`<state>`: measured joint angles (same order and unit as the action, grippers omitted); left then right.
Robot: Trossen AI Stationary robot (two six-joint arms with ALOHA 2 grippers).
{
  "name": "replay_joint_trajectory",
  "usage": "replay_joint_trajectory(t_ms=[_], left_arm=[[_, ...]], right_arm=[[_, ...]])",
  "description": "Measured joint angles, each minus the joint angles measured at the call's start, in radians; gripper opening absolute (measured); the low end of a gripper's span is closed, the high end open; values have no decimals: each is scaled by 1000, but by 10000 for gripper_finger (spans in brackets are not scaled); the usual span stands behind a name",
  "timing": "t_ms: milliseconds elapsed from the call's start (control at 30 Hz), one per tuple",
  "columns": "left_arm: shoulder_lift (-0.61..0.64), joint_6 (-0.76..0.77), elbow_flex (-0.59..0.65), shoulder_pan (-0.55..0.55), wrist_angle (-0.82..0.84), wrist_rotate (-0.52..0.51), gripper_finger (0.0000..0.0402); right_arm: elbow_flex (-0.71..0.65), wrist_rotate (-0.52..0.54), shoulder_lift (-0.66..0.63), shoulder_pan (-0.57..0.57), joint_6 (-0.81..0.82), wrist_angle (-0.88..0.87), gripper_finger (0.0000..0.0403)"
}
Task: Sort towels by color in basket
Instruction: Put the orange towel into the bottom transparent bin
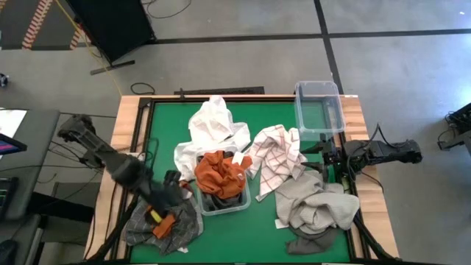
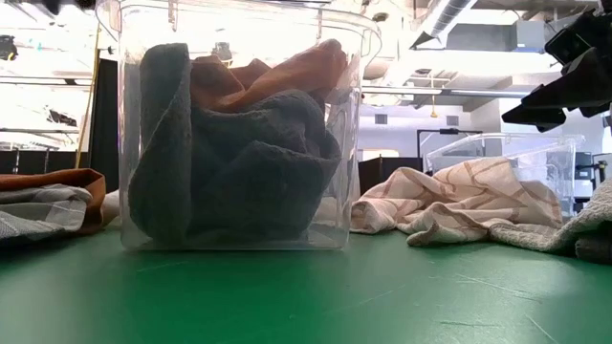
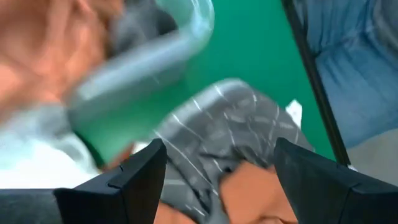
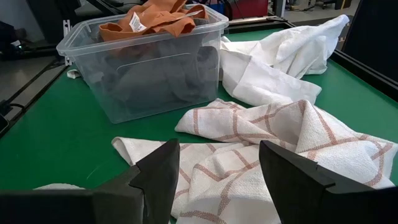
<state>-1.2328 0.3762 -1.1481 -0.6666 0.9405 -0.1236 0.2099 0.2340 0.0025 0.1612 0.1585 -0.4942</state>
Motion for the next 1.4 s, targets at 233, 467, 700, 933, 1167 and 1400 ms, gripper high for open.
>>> replay_joint_trajectory(t_ms=[233, 467, 700, 933, 1167, 1400], left_arm=[[-70, 269, 120, -168, -10, -24, 289], [-144, 380, 212, -232, 12, -23, 289], [-149, 414, 237, -215, 183, -136, 289], [-69, 377, 237, -199, 133, -218, 289], [12, 392, 276, -143, 115, -334, 289], [29, 363, 455, -46, -69, -282, 289]], right_arm=[[0, 0, 0, 0, 0, 0, 249], [0, 0, 0, 0, 0, 0, 249], [0, 0, 0, 0, 0, 0, 249], [0, 0, 0, 0, 0, 0, 249], [0, 0, 0, 0, 0, 0, 249], [0, 0, 0, 0, 0, 0, 249]])
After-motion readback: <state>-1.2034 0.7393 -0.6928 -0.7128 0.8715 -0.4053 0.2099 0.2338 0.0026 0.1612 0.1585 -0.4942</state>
